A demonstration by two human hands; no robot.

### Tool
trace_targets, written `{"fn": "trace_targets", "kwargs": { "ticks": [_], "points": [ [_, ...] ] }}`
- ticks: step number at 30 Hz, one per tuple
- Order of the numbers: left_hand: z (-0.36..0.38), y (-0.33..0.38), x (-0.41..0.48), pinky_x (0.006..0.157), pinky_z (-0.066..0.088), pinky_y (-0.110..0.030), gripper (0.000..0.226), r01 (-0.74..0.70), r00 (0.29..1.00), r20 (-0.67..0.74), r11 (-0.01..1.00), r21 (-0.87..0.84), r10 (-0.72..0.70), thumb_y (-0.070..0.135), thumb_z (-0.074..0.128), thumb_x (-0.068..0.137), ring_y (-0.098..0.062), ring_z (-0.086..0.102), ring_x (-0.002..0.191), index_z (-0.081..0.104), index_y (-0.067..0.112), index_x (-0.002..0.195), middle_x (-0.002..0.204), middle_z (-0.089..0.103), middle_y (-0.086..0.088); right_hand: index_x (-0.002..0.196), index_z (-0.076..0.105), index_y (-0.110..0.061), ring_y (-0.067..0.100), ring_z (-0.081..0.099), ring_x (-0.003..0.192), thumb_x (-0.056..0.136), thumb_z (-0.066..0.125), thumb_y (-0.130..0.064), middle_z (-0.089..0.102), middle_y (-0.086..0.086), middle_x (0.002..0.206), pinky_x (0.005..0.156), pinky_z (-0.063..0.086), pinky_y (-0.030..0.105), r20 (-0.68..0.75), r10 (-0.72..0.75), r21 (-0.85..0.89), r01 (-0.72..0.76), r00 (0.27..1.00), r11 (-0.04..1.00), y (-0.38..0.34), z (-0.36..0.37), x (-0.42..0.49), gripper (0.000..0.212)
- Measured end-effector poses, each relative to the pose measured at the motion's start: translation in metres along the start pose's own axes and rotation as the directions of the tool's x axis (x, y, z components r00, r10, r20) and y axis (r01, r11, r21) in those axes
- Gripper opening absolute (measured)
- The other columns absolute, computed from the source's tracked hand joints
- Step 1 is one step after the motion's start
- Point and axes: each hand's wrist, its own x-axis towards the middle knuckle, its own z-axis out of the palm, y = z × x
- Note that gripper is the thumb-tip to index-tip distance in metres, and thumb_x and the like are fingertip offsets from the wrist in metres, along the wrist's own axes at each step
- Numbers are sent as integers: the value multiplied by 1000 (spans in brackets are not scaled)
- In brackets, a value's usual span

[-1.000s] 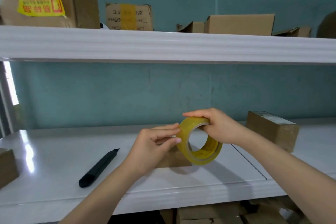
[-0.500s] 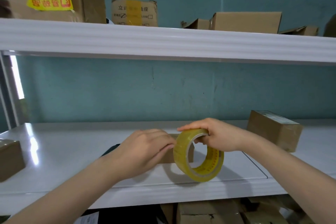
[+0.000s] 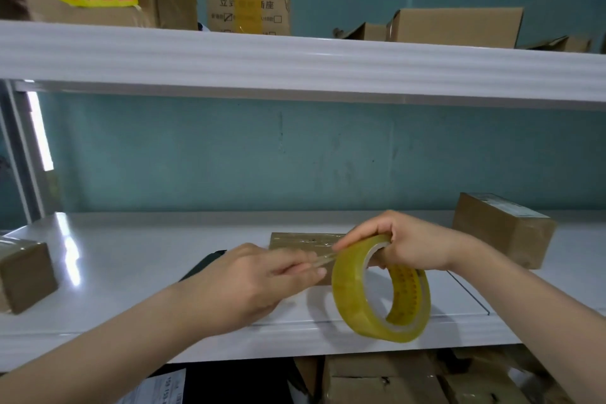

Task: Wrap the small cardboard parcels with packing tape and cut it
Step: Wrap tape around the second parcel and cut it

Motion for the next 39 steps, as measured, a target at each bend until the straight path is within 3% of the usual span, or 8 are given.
{"fn": "trace_targets", "kwargs": {
  "ticks": [3,9,15,19,25,30,36,39],
  "points": [
    [10,6,-3,64,57,-19,54,207,962,-117,940,-270,-245,24,45,95,-1,70,79,27,32,145,110,66,17,107,71,-17,18,66,101,71,58,0,73,-1,101,93,52,34,-34,-28,34,29,999,999,-3,1,2,43],
    [14,13,4,77,55,-16,29,357,815,-110,642,-679,-569,5,63,81,-5,71,84,72,25,99,96,72,13,107,70,-16,16,66,101,79,55,15,72,2,105,90,53,25,-44,-22,11,22,999,1000,-2,0,4,45],
    [6,14,3,86,49,-13,25,459,821,-24,685,-566,-570,33,61,80,5,63,101,66,44,102,107,68,23,107,70,-14,3,66,93,80,50,18,72,-1,101,78,49,14,-53,-1,14,2,999,1000,-1,-1,7,46],
    [6,26,16,78,51,-12,20,558,706,-8,563,-610,-708,51,77,65,4,66,87,73,40,81,88,70,16,108,70,-15,8,66,98,81,54,14,72,-1,104,84,51,17,-72,-19,-9,19,997,1000,2,0,10,44],
    [3,23,30,73,55,-38,21,723,533,83,402,-563,-842,13,83,66,-21,69,71,70,27,56,70,72,4,107,70,-14,5,67,94,77,47,22,73,-8,97,82,51,15,-102,-15,3,16,995,1000,4,2,16,53],
    [5,19,33,50,42,-26,24,785,523,81,442,-434,-849,12,82,65,-2,51,44,63,18,52,50,64,8,107,70,-17,4,67,95,75,43,22,72,-9,96,86,52,18,-94,-16,-19,14,995,1000,2,4,16,57],
    [17,15,38,55,38,-28,35,795,571,99,519,-314,-815,5,70,77,-7,46,53,41,24,69,57,54,6,110,69,-19,0,66,93,83,56,9,70,-17,93,88,51,18,-81,-29,-113,20,996,993,1,3,17,41],
    [22,10,33,63,48,-22,50,805,528,223,400,-437,-819,15,81,68,-2,60,58,45,33,98,82,64,7,109,69,-16,0,65,94,82,60,5,71,-13,97,87,50,16,-108,1,-147,-17,994,989,9,-3,9,36]
  ]
}}
